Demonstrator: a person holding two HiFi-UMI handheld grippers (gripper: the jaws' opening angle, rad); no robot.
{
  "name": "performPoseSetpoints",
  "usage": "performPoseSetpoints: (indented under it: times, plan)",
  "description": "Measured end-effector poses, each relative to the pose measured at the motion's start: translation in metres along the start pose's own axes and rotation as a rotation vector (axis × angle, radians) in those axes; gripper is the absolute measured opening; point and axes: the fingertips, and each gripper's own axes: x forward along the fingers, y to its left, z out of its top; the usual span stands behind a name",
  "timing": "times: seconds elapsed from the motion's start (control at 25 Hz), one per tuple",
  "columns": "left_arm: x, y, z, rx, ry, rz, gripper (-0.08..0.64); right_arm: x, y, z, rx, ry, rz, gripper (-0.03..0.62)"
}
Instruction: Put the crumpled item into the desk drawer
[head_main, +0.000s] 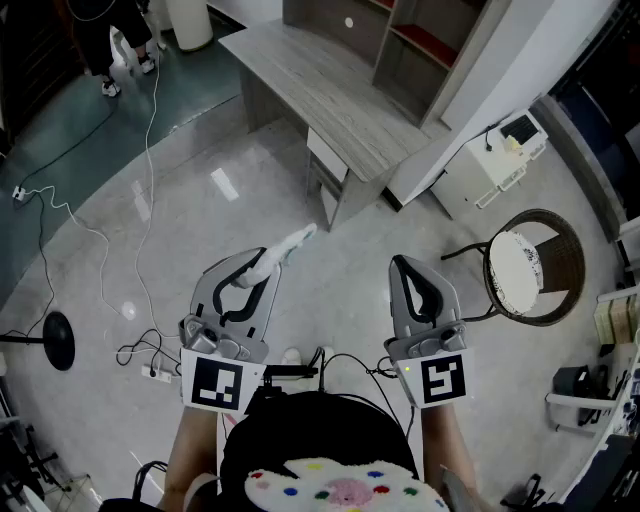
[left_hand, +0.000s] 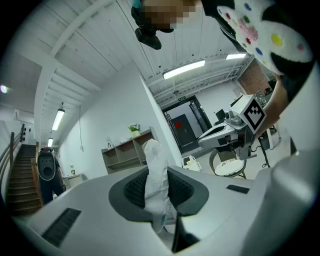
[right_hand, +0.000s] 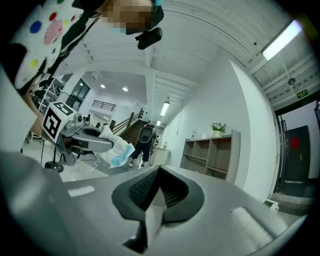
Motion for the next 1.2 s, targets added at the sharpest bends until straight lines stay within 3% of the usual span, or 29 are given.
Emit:
performPoseSetpoints:
  times: [0.92, 1.2]
  plan:
    - [-0.025, 0.012, -0.011, -0.011, -0.024, -0.044, 0.058, -0.006, 0.026, -0.002, 0.033, 0.001, -0.09, 0.009]
    - [-0.005, 0.024, -0.021, -0.025, -0.022, -0.041, 0.058, 0.009, 0.018, -0.013, 0.037, 0.023, -0.088, 0.009]
